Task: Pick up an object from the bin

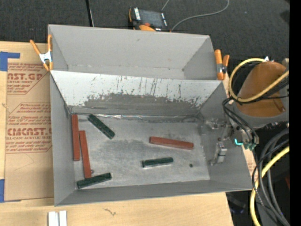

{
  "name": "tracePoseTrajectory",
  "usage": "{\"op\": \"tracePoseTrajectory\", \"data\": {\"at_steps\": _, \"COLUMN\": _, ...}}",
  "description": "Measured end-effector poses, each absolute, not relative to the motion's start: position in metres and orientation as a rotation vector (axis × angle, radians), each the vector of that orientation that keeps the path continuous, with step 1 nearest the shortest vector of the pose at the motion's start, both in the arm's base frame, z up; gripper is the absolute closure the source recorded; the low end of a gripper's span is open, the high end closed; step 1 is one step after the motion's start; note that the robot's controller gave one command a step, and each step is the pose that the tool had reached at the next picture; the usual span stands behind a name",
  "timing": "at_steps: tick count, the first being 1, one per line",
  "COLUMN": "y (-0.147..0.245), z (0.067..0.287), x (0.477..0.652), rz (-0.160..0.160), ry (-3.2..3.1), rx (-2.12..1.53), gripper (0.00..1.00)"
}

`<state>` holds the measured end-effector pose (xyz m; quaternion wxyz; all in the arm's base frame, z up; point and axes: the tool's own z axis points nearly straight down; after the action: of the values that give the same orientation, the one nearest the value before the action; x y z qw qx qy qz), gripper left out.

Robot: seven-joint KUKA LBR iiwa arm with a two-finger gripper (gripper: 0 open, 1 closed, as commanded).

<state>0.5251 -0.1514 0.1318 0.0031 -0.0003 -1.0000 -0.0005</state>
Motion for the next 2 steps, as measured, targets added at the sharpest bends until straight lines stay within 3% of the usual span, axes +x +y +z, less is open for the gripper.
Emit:
{"op": "tracePoseTrajectory", "data": {"at_steps": 1, "y": -0.066, "z": 0.066, "x": 0.556, "rz": -0.009, "ry": -3.136, "rx": -0.124, "gripper": 0.0}}
{"op": "tracePoseTrajectory", "data": {"at_steps": 2, "y": -0.04, "z": 0.102, "x": 0.571, "rz": -0.003, "ry": -3.144, "rx": -0.122, "gripper": 0.0}}
